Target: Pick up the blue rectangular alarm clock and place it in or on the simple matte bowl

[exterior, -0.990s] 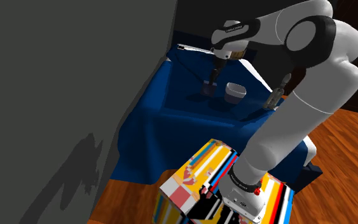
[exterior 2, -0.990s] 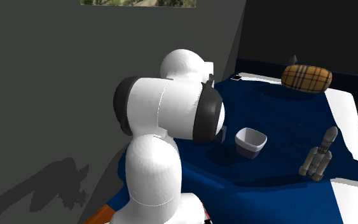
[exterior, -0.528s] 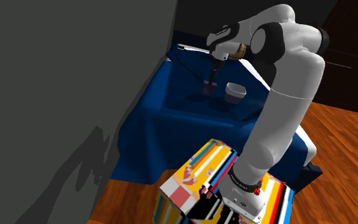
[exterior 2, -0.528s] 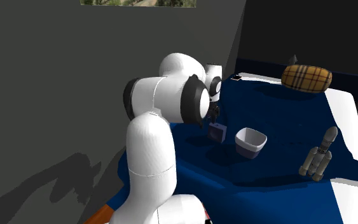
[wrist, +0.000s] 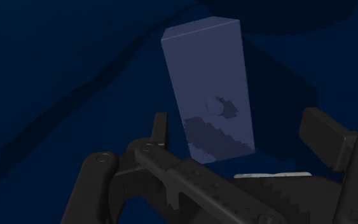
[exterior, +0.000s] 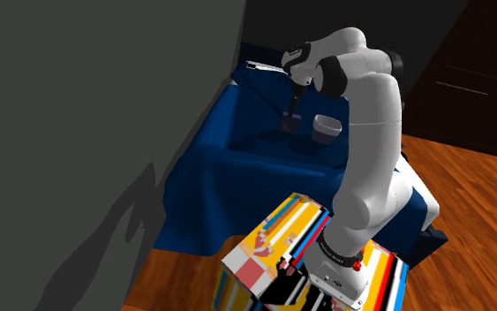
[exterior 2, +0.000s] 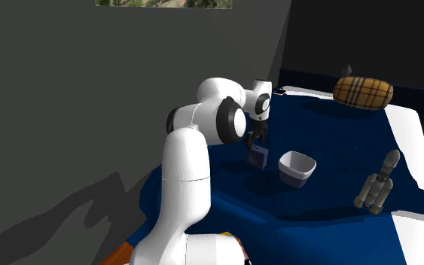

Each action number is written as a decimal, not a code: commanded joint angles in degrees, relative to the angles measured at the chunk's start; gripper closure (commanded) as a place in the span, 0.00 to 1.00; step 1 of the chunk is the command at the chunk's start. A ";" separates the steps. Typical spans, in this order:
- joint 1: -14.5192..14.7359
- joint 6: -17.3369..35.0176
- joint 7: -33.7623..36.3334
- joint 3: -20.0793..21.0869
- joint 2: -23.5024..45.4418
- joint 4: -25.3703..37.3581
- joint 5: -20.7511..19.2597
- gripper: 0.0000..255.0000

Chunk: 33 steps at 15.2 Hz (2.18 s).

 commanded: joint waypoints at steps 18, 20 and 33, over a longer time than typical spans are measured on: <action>-1.29 4.01 -1.55 1.32 4.00 -0.30 1.99 1.00; -1.30 4.00 -1.55 1.32 4.00 -0.29 1.99 1.00; -1.15 -0.88 -0.73 0.48 1.88 2.75 0.68 1.00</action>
